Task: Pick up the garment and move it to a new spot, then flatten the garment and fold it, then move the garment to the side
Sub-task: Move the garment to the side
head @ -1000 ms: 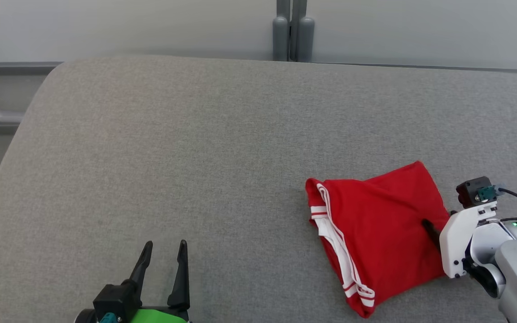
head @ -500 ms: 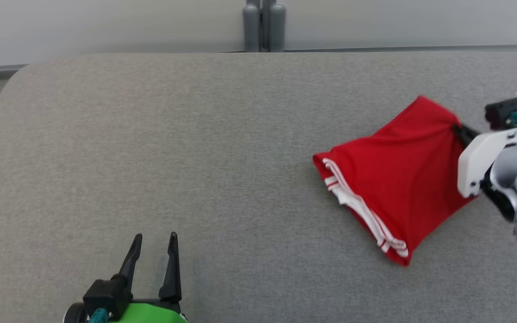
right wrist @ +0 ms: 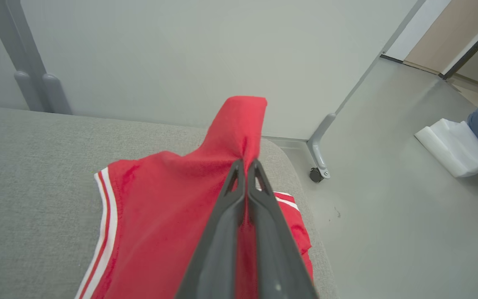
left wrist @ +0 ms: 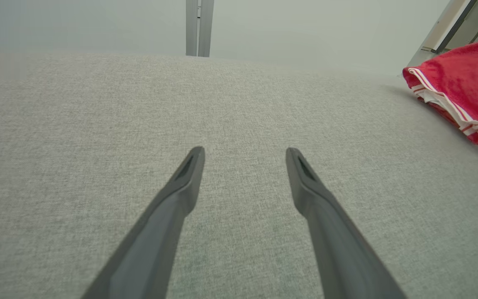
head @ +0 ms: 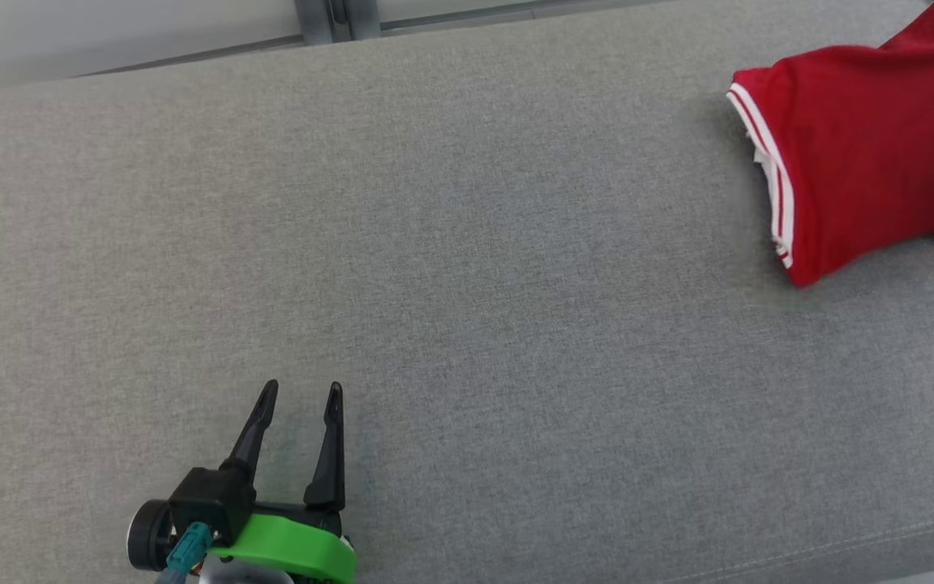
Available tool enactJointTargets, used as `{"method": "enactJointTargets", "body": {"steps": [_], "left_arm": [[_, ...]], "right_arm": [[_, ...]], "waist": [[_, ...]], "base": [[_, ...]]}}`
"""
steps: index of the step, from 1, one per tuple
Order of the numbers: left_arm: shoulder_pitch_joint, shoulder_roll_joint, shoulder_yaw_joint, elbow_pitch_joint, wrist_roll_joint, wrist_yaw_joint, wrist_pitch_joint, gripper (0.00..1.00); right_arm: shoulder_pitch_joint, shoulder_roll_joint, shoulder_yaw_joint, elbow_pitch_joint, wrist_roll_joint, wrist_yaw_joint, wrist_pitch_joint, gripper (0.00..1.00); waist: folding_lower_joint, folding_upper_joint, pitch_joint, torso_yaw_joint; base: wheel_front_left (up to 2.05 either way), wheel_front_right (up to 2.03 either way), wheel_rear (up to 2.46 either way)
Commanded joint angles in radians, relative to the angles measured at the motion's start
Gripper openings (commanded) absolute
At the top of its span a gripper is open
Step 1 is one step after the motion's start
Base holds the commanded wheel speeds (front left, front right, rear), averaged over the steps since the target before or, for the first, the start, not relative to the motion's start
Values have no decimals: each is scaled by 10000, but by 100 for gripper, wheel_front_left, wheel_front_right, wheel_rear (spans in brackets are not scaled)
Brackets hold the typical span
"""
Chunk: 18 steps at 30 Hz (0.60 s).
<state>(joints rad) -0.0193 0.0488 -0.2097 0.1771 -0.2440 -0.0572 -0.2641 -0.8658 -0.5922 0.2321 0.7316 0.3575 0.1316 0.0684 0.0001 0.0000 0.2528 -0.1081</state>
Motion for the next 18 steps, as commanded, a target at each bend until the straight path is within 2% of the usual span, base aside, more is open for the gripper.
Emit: {"method": "enactJointTargets", "body": {"steps": [1, 9, 10, 11, 18], "left_arm": [[-164, 38, -7, 28, 55, -25, 2, 100], [-55, 36, 25, 34, -18, 65, 2, 100], [-31, 36, 57, 46, -17, 63, 2, 100], [-6, 36, 76, 61, -19, 68, 2, 100], [103, 36, 219, 53, 17, 151, 1, 100]], "right_arm": [[-162, 32, -171, 63, -120, -20, -106, 0], [-379, 103, -1543, 626, -941, -20, -170, 0], [-331, 110, -1738, 742, -1197, -20, -208, 29], [-274, 150, -1890, 840, -1408, -20, -218, 100], [590, 537, -3130, 634, -2946, -19, -1463, 100]], "waist": [[-1, 0, 332, -219], [-1, 0, 329, -125], [-1, 0, 289, -137], [-1, 0, 254, -149], [-1, 0, -122, -143]], "base": [[0, 0, 0], [0, 0, 0], [0, 0, 0], [0, 0, 0], [0, 0, 0]]}}
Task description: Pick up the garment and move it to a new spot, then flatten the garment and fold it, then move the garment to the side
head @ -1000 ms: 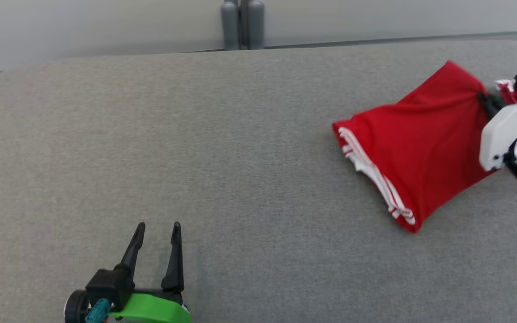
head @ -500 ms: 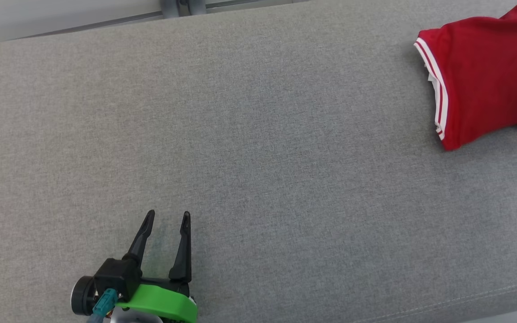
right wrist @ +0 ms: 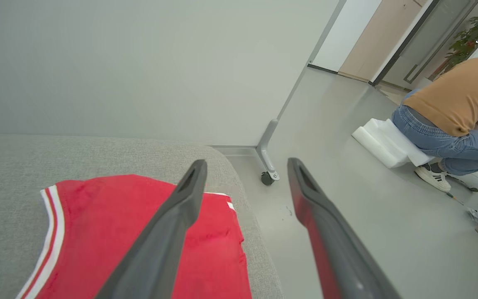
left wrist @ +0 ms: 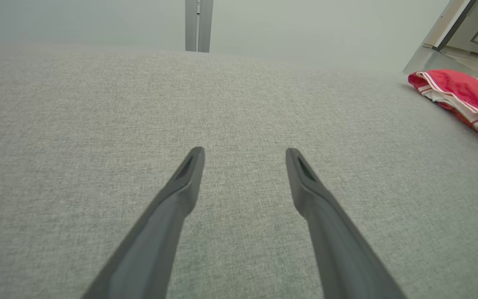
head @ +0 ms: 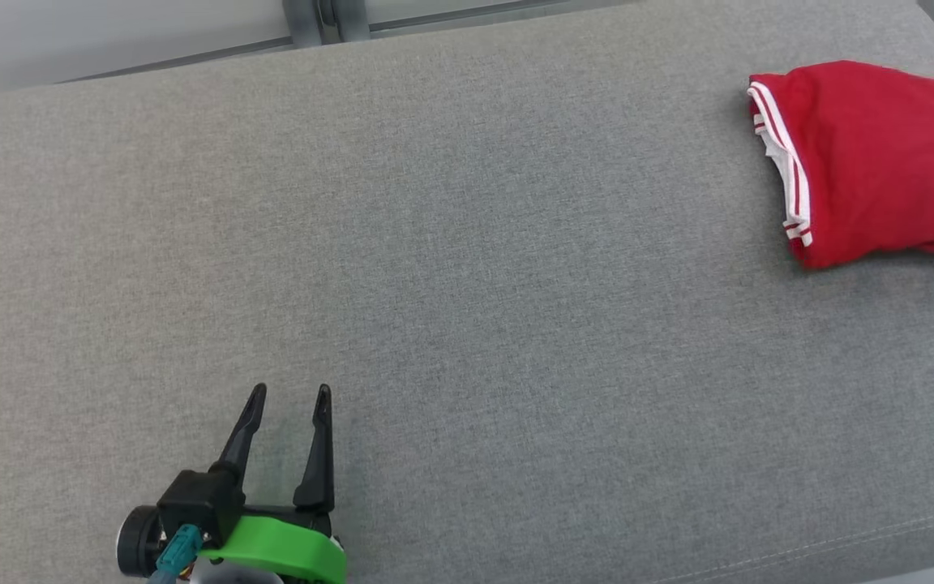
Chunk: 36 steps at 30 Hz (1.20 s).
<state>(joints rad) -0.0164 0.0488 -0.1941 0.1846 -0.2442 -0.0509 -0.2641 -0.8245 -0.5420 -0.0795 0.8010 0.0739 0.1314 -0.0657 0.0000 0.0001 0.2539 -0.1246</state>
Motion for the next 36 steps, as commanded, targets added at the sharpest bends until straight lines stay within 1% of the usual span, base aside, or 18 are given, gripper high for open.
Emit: {"method": "enactJointTargets", "body": {"steps": [1, 3, 6, 8, 11, 12, 14, 16, 18, 23, 26, 28, 30, 32, 34, 35, 36], "left_arm": [[119, 36, 111, -25, 24, 92, 2, 100], [222, 36, 250, -88, -75, 167, 2, 100], [449, 34, 495, -180, -157, 336, 1, 100], [572, 36, 670, -321, -73, 493, 2, 100], [832, 36, 920, -500, -65, 675, 2, 100], [941, 34, 999, -544, -62, 705, 2, 100], [1100, 33, 1131, -525, 35, 769, 2, 100], [1243, 36, 1256, -425, 114, 796, 1, 100], [1368, 31, 1388, -298, 201, 840, 1, 100], [1355, 34, 1855, -287, 303, 855, 2, 100], [1313, 36, 2022, -93, 418, 804, 3, 100], [1267, 38, 2160, 112, 548, 945, 3, 100], [1154, 36, 2237, 220, 561, 952, 3, 100], [1070, 35, 2294, 292, 601, 893, 3, 100], [1044, 35, 2182, 359, 457, 586, 3, 100], [1163, 0, 2195, 381, 449, 545, 5, 0], [1167, -23, 2191, 451, 430, 541, 17, 0]], "right_arm": [[328, 57, -75, -227, -242, -19, -402, 100], [847, 197, -190, -662, -570, -19, -1208, 100], [1908, 639, -365, -1513, -874, -19, -1842, 100], [2732, 1061, -425, -2339, -995, -17, -1969, 100], [4165, 1724, -687, -4112, -1078, -19, -1986, 100], [4768, 2035, -768, -4707, -1082, -19, -1985, 100], [5691, 2524, -768, -5602, -1071, -17, -1987, 100], [6532, 2913, -622, -6201, -1087, -17, -1989, 100], [7323, 3198, -437, -6552, -1071, -19, -1988, 100], [8543, 3831, -131, -6855, -917, -19, -1990, 100], [8936, 4097, -46, -6881, -913, -17, -1990, 100], [9048, 4206, 57, -6841, -939, -19, -1991, 100], [9067, 4231, 185, -6741, -974, -17, -1991, 100], [8990, 4268, 198, -6702, -983, -19, -1991, 100], [8914, 4361, 185, -6694, -983, -17, -1991, 100], [8989, 4365, 195, -6692, -938, 2, -1967, 0], [8992, 4384, 207, -6631, -917, 4, -1958, 0]], "waist": [[0, -1, -213, 35], [0, -1, -429, 82], [0, -1, -850, 191], [0, -1, -1149, 290], [0, -1, -1544, 435], [0, -1, -1677, 486], [0, -1, -1919, 569], [0, -1, -2188, 661], [0, -1, -2390, 812], [0, -1, -2588, 1130], [0, -1, -2663, 1247], [0, -1, -2706, 1282], [0, -1, -2725, 1293], [0, -1, -2728, 1311], [0, -1, -2709, 1349], [0, -1, -2718, 1339], [0, -1, -2717, 1340]], "base": [[0, 0, 0], [0, 0, 0], [0, 0, 0], [0, 0, 0], [0, 0, 0], [0, 0, 0], [0, 0, 0], [0, 0, 0], [0, 0, 0], [0, 0, 0], [0, 0, 0], [0, 0, 0], [0, 0, 0], [0, 0, 0], [0, 0, 0], [0, 0, 0], [0, 0, 0]]}}
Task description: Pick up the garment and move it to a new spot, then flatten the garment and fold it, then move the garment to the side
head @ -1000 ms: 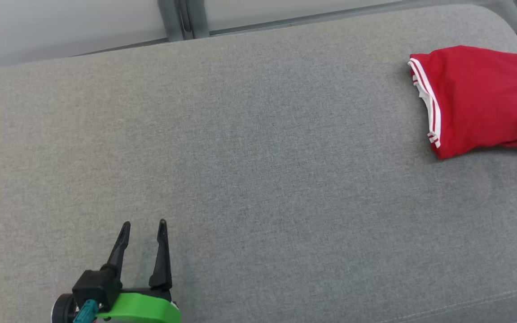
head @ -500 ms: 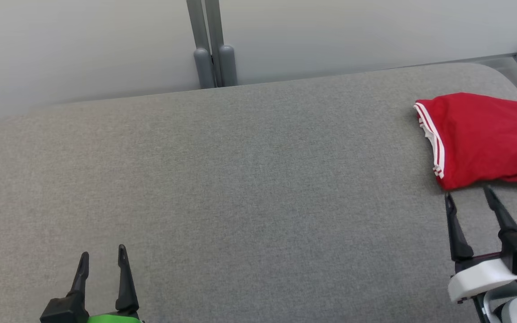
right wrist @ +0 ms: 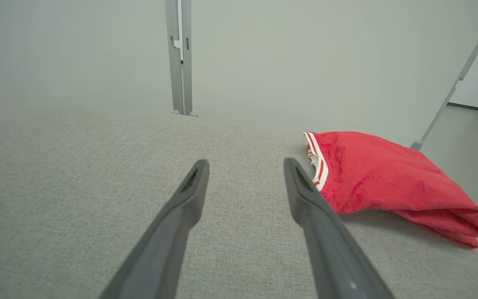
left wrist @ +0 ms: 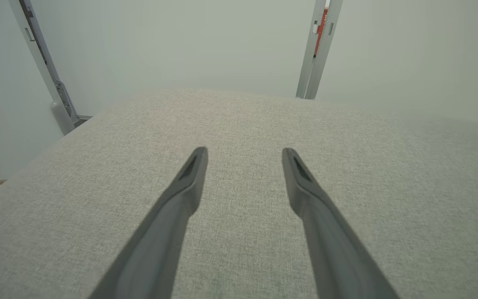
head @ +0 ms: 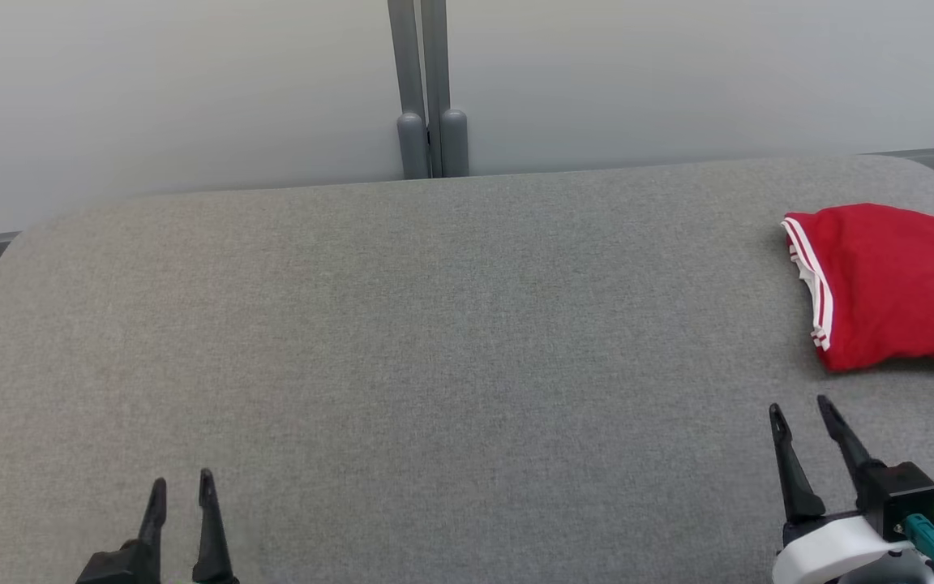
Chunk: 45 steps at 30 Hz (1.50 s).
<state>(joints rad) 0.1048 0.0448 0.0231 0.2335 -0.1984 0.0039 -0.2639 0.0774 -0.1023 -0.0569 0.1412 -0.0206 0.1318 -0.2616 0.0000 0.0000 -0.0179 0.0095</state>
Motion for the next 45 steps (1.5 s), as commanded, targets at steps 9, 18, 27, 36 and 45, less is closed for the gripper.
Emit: {"method": "enactJointTargets", "body": {"steps": [9, 18, 27, 36, 45], "left_arm": [[-205, -11, 165, 270, -1326, -130, 429, 0], [-414, -1, 213, 194, -2905, -280, 795, 0], [-637, 9, 292, 162, -4355, -419, 1165, 0], [-849, 19, 371, 146, -5659, -548, 1512, 0], [-1036, 28, 449, 135, -6818, -665, 1828, 0]], "right_arm": [[-217, 87, -120, 356, 1535, -1, 440, 0], [-391, 137, -137, 384, 3353, -3, 807, 0], [-584, 183, -182, 448, 5030, -4, 1176, 0], [-767, 227, -232, 520, 6537, -5, 1520, 0], [-928, 269, -281, 587, 7872, -6, 1825, 0]], "waist": [[0, 0, 10, -5], [0, 0, 25, -12], [0, 0, 41, -18], [0, 0, 56, -25], [0, 0, 70, -32]], "base": [[0, 0, 0], [0, 0, 0], [0, 0, 0], [0, 0, 0], [0, 0, 0]]}}
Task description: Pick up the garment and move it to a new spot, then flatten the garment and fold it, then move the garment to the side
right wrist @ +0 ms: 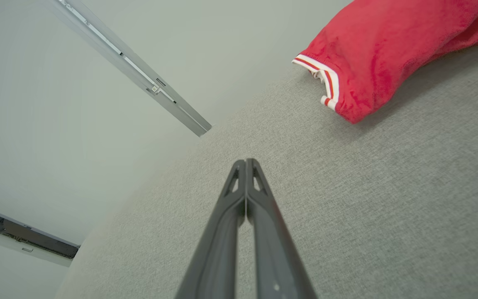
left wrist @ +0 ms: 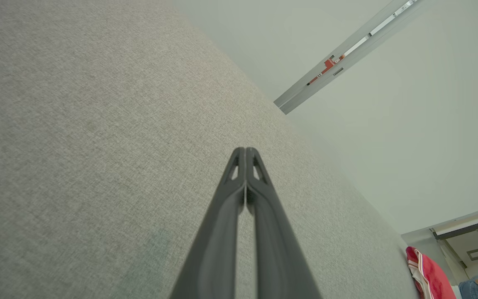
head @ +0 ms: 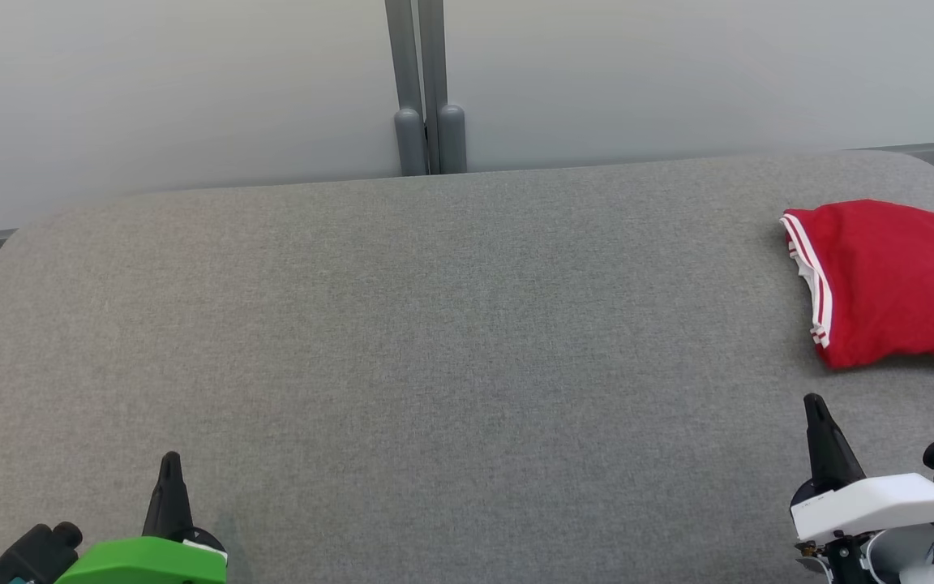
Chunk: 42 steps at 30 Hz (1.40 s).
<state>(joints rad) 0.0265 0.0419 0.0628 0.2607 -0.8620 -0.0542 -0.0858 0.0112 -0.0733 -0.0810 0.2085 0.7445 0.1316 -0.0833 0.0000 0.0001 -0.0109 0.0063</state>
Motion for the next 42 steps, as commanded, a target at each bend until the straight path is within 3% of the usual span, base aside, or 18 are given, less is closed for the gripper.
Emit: {"method": "enactJointTargets", "body": {"steps": [1, 42], "left_arm": [[-275, 58, 62, -137, -318, -100, 76, 0], [-965, 96, 337, -169, -4538, -512, 1221, 0]], "right_arm": [[-287, -16, -45, -79, 384, -5, 78, 0], [-873, 123, -225, 182, 5266, -7, 1206, 0]], "waist": [[0, -1, 2, -1], [0, -1, 71, -32]], "base": [[0, 0, 0], [0, 0, 0]]}}
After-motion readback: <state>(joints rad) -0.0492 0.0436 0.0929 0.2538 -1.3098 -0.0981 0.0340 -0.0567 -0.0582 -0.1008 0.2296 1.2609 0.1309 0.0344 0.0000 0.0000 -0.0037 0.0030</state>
